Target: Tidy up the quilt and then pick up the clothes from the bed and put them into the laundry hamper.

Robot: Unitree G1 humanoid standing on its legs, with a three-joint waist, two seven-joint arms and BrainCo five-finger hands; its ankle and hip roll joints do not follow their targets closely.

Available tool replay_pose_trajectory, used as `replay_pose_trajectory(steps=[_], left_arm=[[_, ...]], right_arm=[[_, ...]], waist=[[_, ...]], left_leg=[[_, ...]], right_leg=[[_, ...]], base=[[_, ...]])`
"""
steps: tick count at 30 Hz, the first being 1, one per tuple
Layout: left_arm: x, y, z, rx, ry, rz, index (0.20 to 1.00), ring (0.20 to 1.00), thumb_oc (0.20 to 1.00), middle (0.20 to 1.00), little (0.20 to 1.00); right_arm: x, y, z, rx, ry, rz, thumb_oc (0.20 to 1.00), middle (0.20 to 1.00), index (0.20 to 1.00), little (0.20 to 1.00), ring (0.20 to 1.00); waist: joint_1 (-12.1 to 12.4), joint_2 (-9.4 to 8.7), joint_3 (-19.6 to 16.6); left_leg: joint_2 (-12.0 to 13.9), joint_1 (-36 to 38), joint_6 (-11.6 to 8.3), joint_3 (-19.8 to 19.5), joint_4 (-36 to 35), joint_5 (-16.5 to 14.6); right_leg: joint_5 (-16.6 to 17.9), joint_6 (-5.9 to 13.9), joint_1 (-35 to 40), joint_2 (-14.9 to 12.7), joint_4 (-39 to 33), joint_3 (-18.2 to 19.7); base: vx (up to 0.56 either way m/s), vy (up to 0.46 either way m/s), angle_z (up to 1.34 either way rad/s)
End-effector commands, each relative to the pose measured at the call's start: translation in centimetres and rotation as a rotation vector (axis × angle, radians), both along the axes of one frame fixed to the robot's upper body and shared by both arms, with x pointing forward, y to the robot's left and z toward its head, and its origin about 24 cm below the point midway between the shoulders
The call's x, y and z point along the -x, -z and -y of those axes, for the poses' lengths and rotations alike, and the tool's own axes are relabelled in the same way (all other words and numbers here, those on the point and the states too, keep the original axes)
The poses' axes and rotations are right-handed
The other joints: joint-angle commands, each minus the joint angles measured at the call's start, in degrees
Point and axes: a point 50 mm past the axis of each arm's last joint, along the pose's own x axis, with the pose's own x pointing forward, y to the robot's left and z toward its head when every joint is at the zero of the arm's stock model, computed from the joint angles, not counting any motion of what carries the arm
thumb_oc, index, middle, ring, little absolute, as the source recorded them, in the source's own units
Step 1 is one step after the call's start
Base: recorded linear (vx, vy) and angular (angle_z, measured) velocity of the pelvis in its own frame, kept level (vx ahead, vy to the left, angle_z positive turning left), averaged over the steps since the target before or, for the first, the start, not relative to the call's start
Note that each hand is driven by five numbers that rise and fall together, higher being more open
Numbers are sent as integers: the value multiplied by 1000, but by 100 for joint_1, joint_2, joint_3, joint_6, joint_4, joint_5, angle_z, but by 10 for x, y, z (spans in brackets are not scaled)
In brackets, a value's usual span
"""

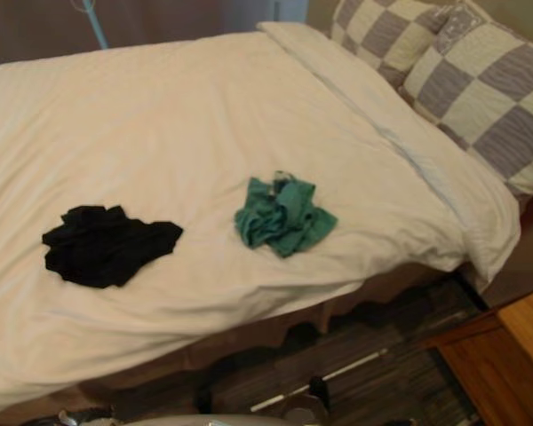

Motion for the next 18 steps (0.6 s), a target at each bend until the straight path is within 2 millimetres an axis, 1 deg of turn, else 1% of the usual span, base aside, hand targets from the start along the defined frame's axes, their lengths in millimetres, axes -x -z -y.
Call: replay_pose_trajectory(steps=[1, 2, 3, 4, 5, 6, 7, 8, 9, 11, 12, 13, 14, 15, 16, 17, 18], left_arm=[[34, -2, -19, -23, -173, -71, 1000, 1000, 1000, 1000, 1000], [41, -3, -22, -37, -200, -88, 1000, 1000, 1000, 1000, 1000], [47, -4, -25, -54, -240, -100, 1000, 1000, 1000, 1000, 1000], [48, -4, -25, -60, -255, -105, 1000, 1000, 1000, 1000, 1000], [49, -6, -26, -77, -313, -99, 1000, 1000, 1000, 1000, 1000], [47, -7, -27, -91, -350, -89, 1000, 1000, 1000, 1000, 1000], [45, -8, -27, -100, -381, -77, 1000, 1000, 1000, 1000, 1000], [45, -8, -27, -100, -381, -77, 1000, 1000, 1000, 1000, 1000], [42, -12, -32, -144, -492, -31, 1000, 1000, 1000, 1000, 1000], [45, -17, -42, -173, -509, -34, 1000, 1000, 1000, 1000, 1000], [50, -23, -54, -226, -393, -107, 1000, 1000, 1000, 1000, 1000], [50, -27, -60, -264, -300, -152, 1000, 1000, 1000, 1000, 1000], [44, -34, -75, -315, -1, -274, 1000, 1000, 1000, 1000, 1000], [22, -45, -93, -364, 460, -425, 1000, 1000, 1000, 1000, 1000], [11, -49, -98, -371, 620, -454, 1000, 1000, 1000, 1000, 1000], [-4, -51, -97, -353, 819, -469, 1000, 1000, 1000, 1000, 1000], [-15, -51, -93, -312, 922, -475, 1000, 1000, 1000, 1000, 1000]], right_arm=[[-26, -11, 19, 60, -23, 85, 1000, 1000, 1000, 1000, 1000], [-26, -10, 17, 45, -26, 84, 1000, 1000, 1000, 1000, 1000], [-23, -9, 15, 36, 6, 78, 1000, 1000, 1000, 1000, 1000], [-20, -8, 15, 32, 29, 74, 1000, 1000, 1000, 1000, 1000], [-13, -6, 15, 23, 96, 62, 1000, 1000, 1000, 1000, 1000], [-5, -5, 15, 15, 186, 55, 1000, 1000, 1000, 1000, 1000], [2, -5, 16, 10, 290, 59, 1000, 1000, 1000, 1000, 1000], [2, -4, 16, 10, 290, 59, 1000, 1000, 1000, 1000, 1000], [19, -4, 20, 3, 639, 123, 1000, 1000, 1000, 1000, 1000], [22, -8, 30, 20, 843, 210, 1000, 1000, 1000, 1000, 1000], [21, -13, 42, 51, 968, 294, 1000, 1000, 1000, 1000, 1000], [20, -15, 46, 72, 989, 321, 1000, 1000, 1000, 1000, 1000], [16, -20, 57, 109, 1014, 379, 1000, 1000, 1000, 1000, 1000], [5, -30, 73, 153, 1020, 457, 1000, 1000, 1000, 1000, 1000], [-3, -41, 90, 178, 1004, 500, 1000, 1000, 1000, 1000, 1000], [-15, -57, 111, 209, 977, 571, 1000, 1000, 1000, 1000, 1000], [-25, -74, 129, 233, 952, 627, 1000, 1000, 1000, 1000, 1000]], waist=[[228, 165, 212], [213, 170, 212], [151, 169, 183], [108, 156, 159], [46, 129, 120], [12, 113, 105], [-4, 100, 85], [-7, 101, 87], [-19, 51, 45], [24, 10, 34], [31, -16, 24], [27, -21, 18], [31, -39, 7], [20, -56, -1], [-19, -43, 22], [-95, -41, 12], [-171, -27, 14]], left_leg=[[556, -80, -129, 290, 470, -134], [547, -22, -90, 324, 402, -131], [504, 5, -40, 263, 302, -112], [450, 4, -10, 186, 249, -111], [336, -9, 37, 79, 173, -107], [239, -21, 75, -24, 121, -110], [166, -37, 110, -131, 73, -106], [166, -35, 110, -134, 73, -107], [53, 17, 181, -366, -124, -59], [52, 44, 187, -393, -229, -11], [31, 45, 197, -413, -284, 2], [20, 44, 203, -414, -299, 3], [5, 26, 213, -411, -321, 7], [9, 7, 215, -383, -334, 10], [27, 25, 219, -349, -332, -11], [28, -3, 225, -281, -333, -12], [17, 10, 244, -211, -329, -44]], right_leg=[[304, 402, -217, 73, 703, -598], [249, 408, -353, 226, 785, -554], [64, 381, -449, 574, 734, -369], [-12, 359, -491, 771, 683, -261], [-170, 294, -500, 1080, 564, -128], [-262, 252, -448, 1222, 436, -14], [-264, 244, -429, 1290, 358, 118], [-266, 243, -426, 1289, 358, 115], [-192, 271, -416, 1473, 337, 372], [-145, 304, -380, 1485, 252, 340], [-86, 321, -387, 1506, 200, 342], [-73, 324, -397, 1519, 190, 349], [-11, 327, -440, 1535, 176, 366], [67, 338, -502, 1533, 154, 384], [68, 342, -516, 1554, 151, 407], [110, 349, -580, 1573, 116, 465], [116, 355, -604, 1593, 88, 514]], base=[[-80, 249, -47], [-47, 224, -103], [-14, 176, -104], [6, 159, -70], [8, 95, 5], [4, 66, 42], [1, 17, 65], [34, -62, 92], [41, -91, 83], [48, -115, 68], [42, -82, 51], [32, -64, 32], [5, -32, 9], [3, -18, 3], [0, 0, 0], [-18, 58, 0], [-6, 126, -8]])
